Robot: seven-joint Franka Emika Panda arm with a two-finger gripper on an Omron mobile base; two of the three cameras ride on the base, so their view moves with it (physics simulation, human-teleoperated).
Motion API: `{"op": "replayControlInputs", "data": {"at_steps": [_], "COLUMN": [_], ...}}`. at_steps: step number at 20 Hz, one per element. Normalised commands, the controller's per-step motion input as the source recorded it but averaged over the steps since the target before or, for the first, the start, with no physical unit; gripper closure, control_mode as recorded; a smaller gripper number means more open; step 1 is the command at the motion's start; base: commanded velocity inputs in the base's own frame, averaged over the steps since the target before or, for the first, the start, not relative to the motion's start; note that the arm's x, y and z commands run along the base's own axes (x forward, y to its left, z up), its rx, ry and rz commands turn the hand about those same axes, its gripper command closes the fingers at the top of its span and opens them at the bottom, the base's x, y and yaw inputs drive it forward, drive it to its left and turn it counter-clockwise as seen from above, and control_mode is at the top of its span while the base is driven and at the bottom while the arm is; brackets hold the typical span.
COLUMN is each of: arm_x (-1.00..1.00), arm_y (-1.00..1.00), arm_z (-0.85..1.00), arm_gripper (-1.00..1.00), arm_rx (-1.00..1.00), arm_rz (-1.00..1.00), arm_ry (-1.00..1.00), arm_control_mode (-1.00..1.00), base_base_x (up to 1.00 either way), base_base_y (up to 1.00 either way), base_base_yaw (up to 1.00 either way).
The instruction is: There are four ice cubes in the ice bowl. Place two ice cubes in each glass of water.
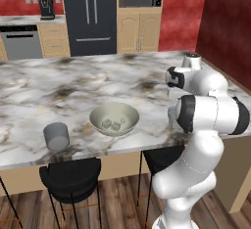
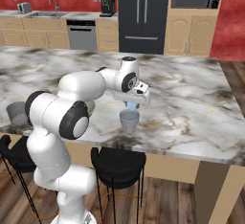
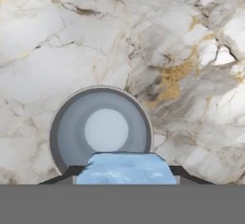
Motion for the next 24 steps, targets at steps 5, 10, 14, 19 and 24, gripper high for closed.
{"op": "replayControlInputs", "data": {"at_steps": [5,10,14,19,24], "arm_x": [0.02,0.10,0.28,0.23,0.01], "arm_y": [0.00,0.00,0.06,0.14,0.00], "arm_z": [-0.19,-0.22,-0.08,-0.16,-0.23], "arm_gripper": [1.00,1.00,1.00,1.00,1.00], "arm_rx": [0.00,0.00,0.00,0.00,0.00], "arm_rz": [0.00,0.00,0.00,0.00,0.00], "arm_ry": [0.06,0.04,0.00,0.01,0.01], "arm_control_mode": [-1.00,-1.00,-1.00,-1.00,-1.00], "base_base_x": [0.00,0.00,0.00,0.00,0.00], "base_base_y": [0.00,0.00,0.00,0.00,0.00], "base_base_yaw": [0.00,0.00,0.00,0.00,0.00]}}
